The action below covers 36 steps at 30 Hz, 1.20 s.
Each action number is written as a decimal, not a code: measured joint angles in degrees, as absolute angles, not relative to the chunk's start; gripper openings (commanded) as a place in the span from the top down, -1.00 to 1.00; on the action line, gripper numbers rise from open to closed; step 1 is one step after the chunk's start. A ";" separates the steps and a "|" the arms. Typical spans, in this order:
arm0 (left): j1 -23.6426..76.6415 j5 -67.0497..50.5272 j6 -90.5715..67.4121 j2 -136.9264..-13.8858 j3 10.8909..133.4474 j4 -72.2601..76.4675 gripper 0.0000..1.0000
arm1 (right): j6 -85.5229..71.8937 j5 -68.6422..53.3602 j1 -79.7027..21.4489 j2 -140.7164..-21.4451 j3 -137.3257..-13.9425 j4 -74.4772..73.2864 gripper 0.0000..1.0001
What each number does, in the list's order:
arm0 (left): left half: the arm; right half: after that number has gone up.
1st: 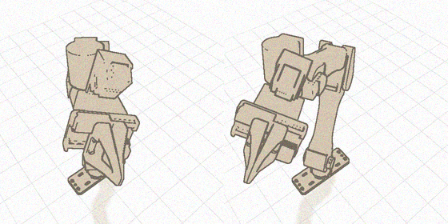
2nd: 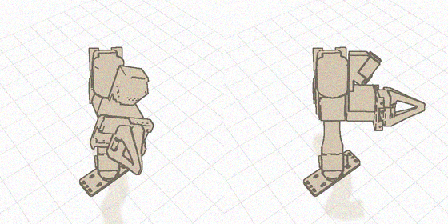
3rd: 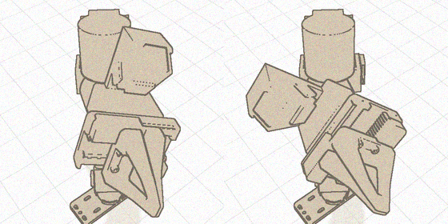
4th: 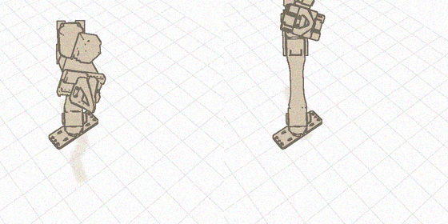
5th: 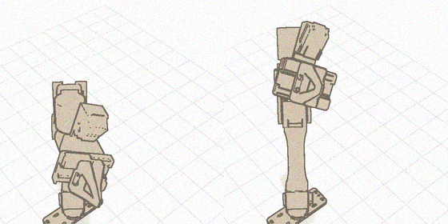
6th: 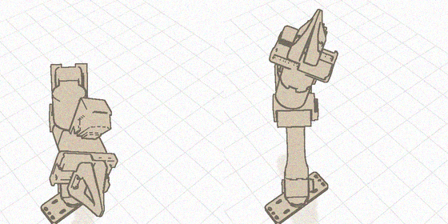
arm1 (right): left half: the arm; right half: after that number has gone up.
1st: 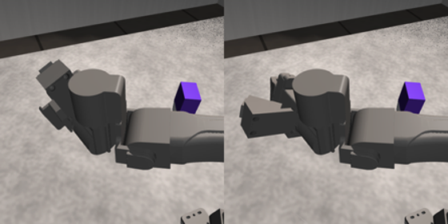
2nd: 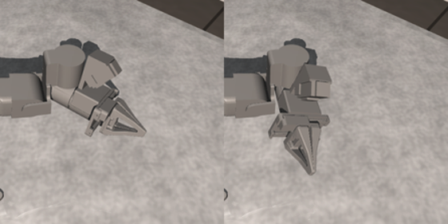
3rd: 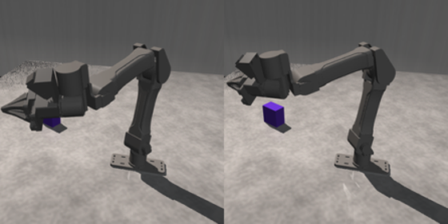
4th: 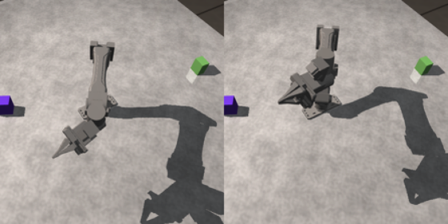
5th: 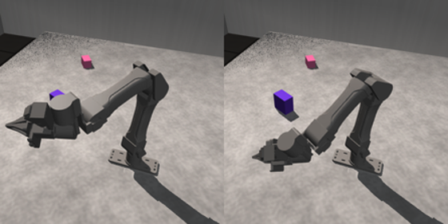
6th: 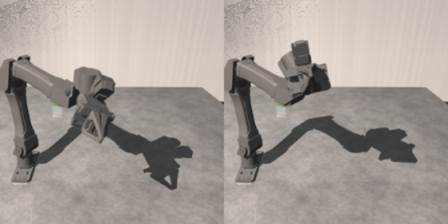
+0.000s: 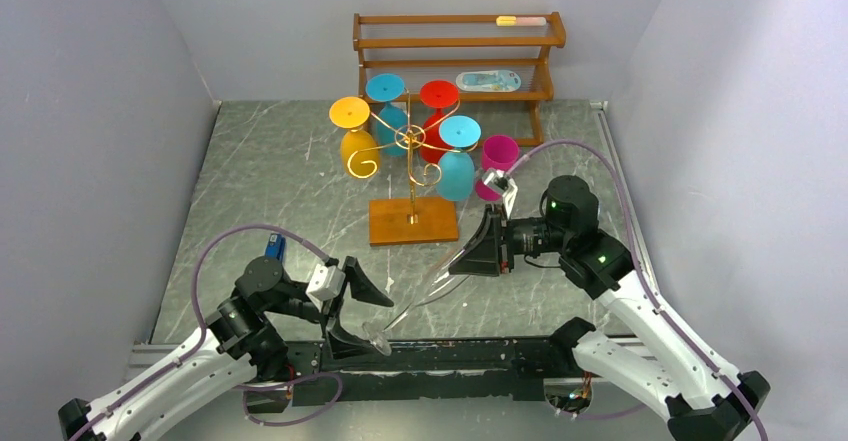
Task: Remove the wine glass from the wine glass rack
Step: Place the wine glass at the center of the board.
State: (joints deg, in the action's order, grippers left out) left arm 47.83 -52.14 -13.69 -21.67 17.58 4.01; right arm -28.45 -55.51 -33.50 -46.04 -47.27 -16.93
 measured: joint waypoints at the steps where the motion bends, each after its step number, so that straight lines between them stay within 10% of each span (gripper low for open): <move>1: 47.83 -52.10 -13.69 -21.78 17.63 4.19 -0.94 | -28.53 -55.88 -32.93 -45.89 -47.29 -16.91 1.00; 19: 47.83 -49.71 -13.15 -23.09 20.43 6.33 -0.93 | -23.66 -54.41 -25.12 -46.50 -49.58 -23.51 1.00; 36: 47.83 -29.52 -9.87 -19.53 22.76 -3.31 -0.94 | -17.52 -13.91 -25.06 -45.78 -54.94 -44.56 1.00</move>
State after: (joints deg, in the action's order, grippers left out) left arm 47.83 -29.52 -9.87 -19.53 22.76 -3.31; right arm -17.52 -13.91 -25.06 -45.78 -54.94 -44.56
